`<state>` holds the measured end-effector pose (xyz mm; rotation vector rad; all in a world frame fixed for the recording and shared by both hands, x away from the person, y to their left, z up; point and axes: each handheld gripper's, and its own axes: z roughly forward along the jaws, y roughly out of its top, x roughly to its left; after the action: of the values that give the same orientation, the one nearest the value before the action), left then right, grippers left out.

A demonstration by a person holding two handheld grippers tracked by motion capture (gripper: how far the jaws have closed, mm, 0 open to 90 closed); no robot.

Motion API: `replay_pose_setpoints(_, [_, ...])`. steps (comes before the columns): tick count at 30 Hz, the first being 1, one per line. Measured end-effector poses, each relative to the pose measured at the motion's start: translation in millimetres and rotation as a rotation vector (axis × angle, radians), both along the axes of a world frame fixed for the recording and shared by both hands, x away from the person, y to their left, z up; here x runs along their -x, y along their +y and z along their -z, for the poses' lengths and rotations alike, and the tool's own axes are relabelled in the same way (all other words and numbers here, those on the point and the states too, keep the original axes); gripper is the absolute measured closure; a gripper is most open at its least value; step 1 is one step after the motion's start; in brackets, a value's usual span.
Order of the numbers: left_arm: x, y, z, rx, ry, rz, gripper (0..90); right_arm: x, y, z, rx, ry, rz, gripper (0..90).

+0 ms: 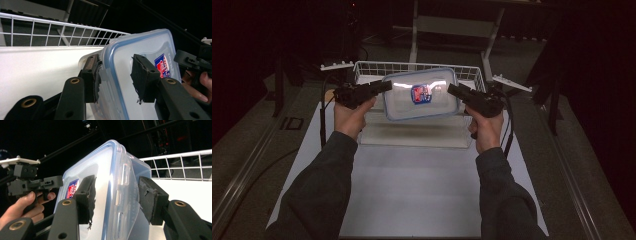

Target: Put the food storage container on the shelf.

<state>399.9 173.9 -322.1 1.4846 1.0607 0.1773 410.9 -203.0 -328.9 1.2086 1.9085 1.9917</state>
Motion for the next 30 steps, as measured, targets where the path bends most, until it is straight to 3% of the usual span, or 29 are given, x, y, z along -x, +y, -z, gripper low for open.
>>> replay_pose_setpoints(11, [-14.8, -6.6, 0.9, -0.007, 0.015, -0.017, 58.5, -15.3, -3.2, 12.1, -0.077, 0.127, 0.054, 48.3])
replay_pose_setpoints(14, [-19.0, -11.0, 3.4, -0.027, 0.03, -0.005, 58.5, -14.5, -0.6, 10.3, -0.008, 0.093, 0.093, 54.8])
replay_pose_setpoints(16, [-21.6, -10.4, 7.0, -0.002, 0.031, -0.011, 58.4, -14.0, 2.3, 7.6, 0.031, 0.095, 0.116, 54.8])
replay_pose_setpoints(23, [-32.7, -12.2, 13.3, 0.019, 0.061, -0.06, 58.5, -23.5, 6.1, 10.0, 0.034, 0.12, 0.157, 54.5])
replay_pose_setpoints(25, [-34.5, -12.6, 13.8, 0.014, 0.057, -0.071, 59.9, -27.2, 7.8, 9.1, 0.057, 0.134, 0.17, 54.9])
replay_pose_setpoints(30, [-34.4, -17.2, 10.7, -0.03, 0.034, -0.095, 60.6, -29.9, 13.6, -0.2, 0.143, 0.12, 0.193, 57.1])
